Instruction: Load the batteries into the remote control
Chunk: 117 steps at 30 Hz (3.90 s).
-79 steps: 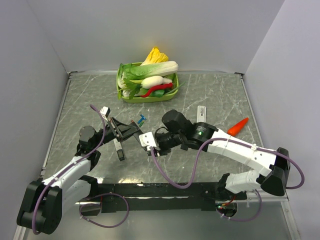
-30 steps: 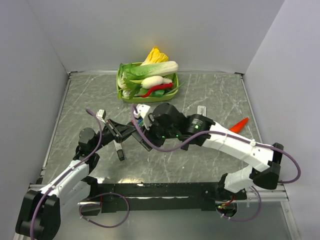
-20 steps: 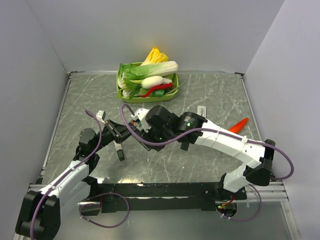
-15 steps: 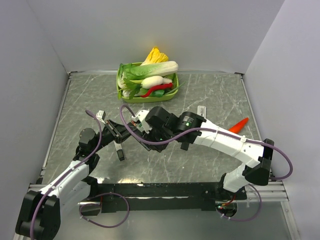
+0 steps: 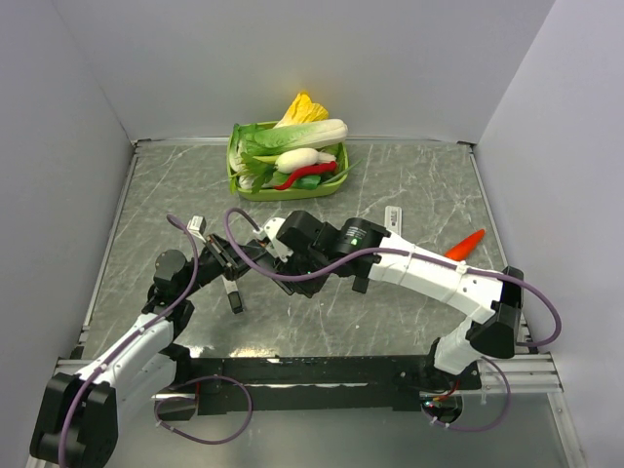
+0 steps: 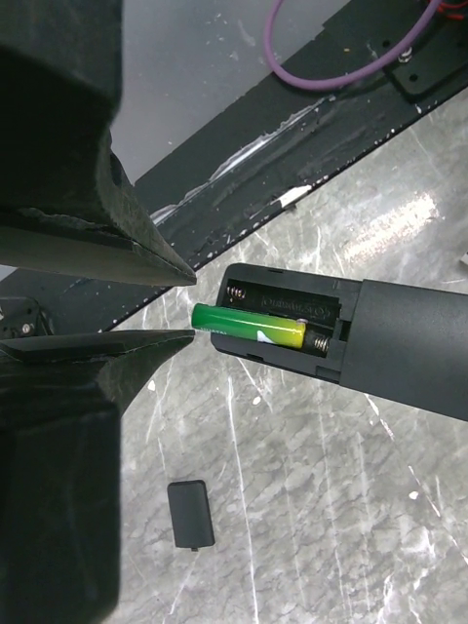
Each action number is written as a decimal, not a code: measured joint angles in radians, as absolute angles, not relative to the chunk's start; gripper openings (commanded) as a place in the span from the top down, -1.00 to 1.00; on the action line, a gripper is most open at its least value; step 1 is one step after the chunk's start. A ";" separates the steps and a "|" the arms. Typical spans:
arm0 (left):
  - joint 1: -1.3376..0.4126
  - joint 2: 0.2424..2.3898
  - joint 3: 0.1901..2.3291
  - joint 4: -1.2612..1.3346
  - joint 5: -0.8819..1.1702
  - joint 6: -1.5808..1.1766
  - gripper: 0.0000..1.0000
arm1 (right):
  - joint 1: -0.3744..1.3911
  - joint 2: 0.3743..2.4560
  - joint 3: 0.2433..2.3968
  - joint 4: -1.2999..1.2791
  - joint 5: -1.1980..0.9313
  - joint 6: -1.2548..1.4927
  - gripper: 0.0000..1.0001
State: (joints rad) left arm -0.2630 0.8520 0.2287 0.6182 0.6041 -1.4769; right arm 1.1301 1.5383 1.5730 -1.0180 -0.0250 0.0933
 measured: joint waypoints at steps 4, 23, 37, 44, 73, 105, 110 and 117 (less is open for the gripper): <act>-0.263 0.847 0.229 0.616 0.604 -1.475 0.98 | 1.130 1.546 1.573 -1.018 -0.022 0.093 0.35; -0.263 0.838 0.229 0.612 0.604 -1.461 0.98 | 1.130 1.558 1.586 -1.010 -0.019 0.093 0.47; -0.263 0.827 0.229 0.606 0.605 -1.460 0.98 | 1.130 1.573 1.593 -1.009 -0.019 0.116 0.63; -0.263 0.819 0.229 0.604 0.604 -1.461 0.98 | 1.130 1.594 1.618 -1.007 -0.021 0.152 0.75; -0.289 0.733 0.246 0.466 0.509 -1.347 0.98 | 1.130 1.600 1.655 -1.084 -0.008 0.183 1.00; -0.348 0.617 0.272 0.327 0.368 -1.295 0.98 | 1.130 1.674 1.703 -1.117 0.023 0.238 1.00; -0.352 0.613 0.279 0.315 0.368 -1.285 0.98 | 1.130 1.679 1.710 -1.116 0.035 0.238 1.00; -0.358 0.605 0.281 0.313 0.364 -1.275 0.98 | 1.125 1.682 1.715 -1.118 0.041 0.238 1.00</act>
State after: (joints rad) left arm -0.3580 0.6048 0.2813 0.3130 0.3637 -1.2747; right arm 1.1252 1.6817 1.7149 -1.1175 0.0414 0.2382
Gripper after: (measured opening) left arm 0.166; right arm 0.138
